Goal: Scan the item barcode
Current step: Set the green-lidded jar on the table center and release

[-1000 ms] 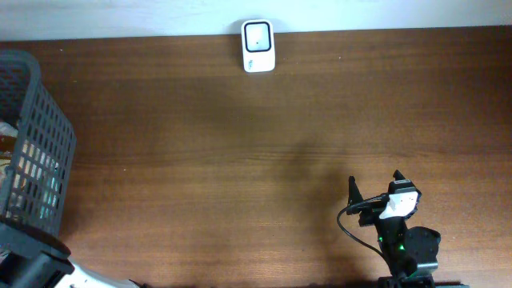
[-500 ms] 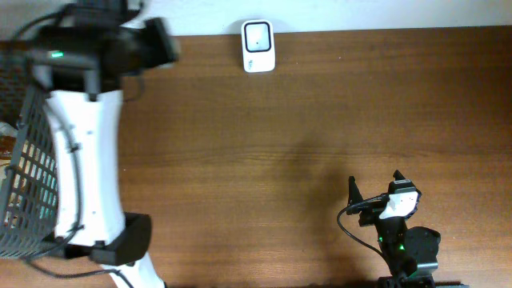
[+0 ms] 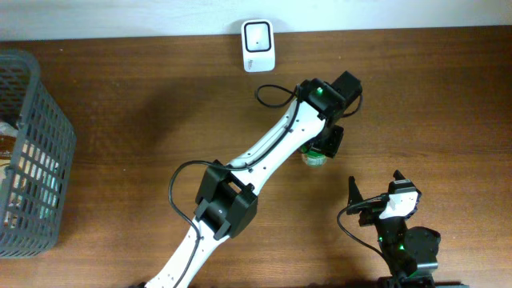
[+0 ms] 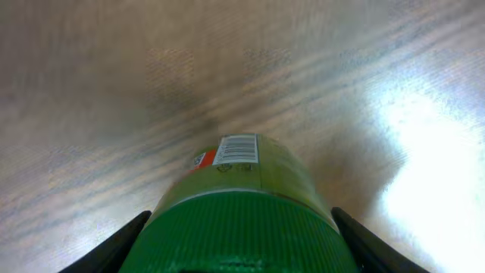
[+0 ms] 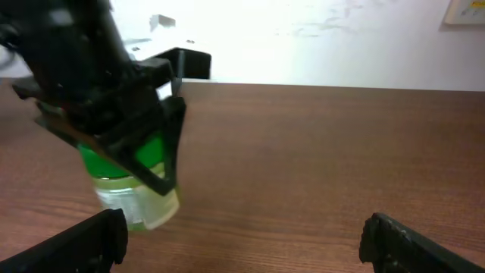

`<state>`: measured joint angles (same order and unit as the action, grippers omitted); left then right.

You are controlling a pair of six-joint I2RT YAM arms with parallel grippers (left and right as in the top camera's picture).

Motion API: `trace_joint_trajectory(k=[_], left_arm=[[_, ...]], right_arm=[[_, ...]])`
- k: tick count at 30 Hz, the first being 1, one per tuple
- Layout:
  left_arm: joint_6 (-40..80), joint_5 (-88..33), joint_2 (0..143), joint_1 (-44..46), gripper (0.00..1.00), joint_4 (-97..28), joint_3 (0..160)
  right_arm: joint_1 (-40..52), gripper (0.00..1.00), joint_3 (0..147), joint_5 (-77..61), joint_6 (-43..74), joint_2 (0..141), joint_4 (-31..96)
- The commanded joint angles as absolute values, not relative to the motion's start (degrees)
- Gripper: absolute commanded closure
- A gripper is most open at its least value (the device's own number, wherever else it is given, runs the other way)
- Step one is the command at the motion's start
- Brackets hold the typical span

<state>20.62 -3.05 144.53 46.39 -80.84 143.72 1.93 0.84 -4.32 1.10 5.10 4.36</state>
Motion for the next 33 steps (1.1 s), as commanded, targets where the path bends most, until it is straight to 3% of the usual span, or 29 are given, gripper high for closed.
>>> trace_joint_trajectory(k=[1, 5, 7, 11, 14, 17, 20, 24, 26, 29, 33], left_arm=[[20.4, -3.05, 148.2, 46.61, 0.47, -77.14, 144.35], [20.36, -1.74, 149.99, 46.61, 0.3, -74.81, 144.35], [20.32, -1.67, 149.99, 46.61, 0.01, -74.78, 144.4], [19.86, 0.38, 145.16, 43.24, 0.01, -78.81, 153.08], [19.86, 6.17, 135.76, 35.94, 0.01, -83.33, 158.54], [19.9, 13.8, 123.85, 23.35, 0.01, -85.14, 159.17], [24.38, 13.8, 113.32, 3.53, 0.01, -87.74, 159.17], [31.03, 15.09, 109.75, -21.54, 0.01, -93.71, 158.95], [32.8, 15.07, 109.91, -31.86, 0.01, -95.24, 154.58], [32.75, 16.99, 109.91, -39.57, 0.01, -93.08, 140.09], [23.31, 18.9, 109.91, -41.43, 0.01, -78.98, 115.81]], right_arm=[[2.24, 0.02, 0.64, -4.21, 1.28, 4.82, 4.62], [2.24, 0.02, 0.64, -4.21, 1.28, 4.82, 4.62], [2.24, 0.02, 0.64, -4.21, 1.28, 4.82, 4.62], [2.24, 0.02, 0.64, -4.21, 1.28, 4.82, 4.62], [2.24, 0.02, 0.64, -4.21, 1.28, 4.82, 4.62], [2.24, 0.02, 0.64, -4.23, 1.28, 4.82, 4.62], [2.24, 0.02, 0.64, -4.23, 1.28, 4.82, 4.62], [2.24, 0.02, 0.64, -4.21, 1.28, 4.82, 4.62], [2.24, 0.02, 0.64, -4.21, 1.28, 4.82, 4.62], [2.24, 0.02, 0.64, -4.23, 1.28, 4.82, 4.62], [2.24, 0.02, 0.64, -4.21, 1.28, 4.82, 4.62]])
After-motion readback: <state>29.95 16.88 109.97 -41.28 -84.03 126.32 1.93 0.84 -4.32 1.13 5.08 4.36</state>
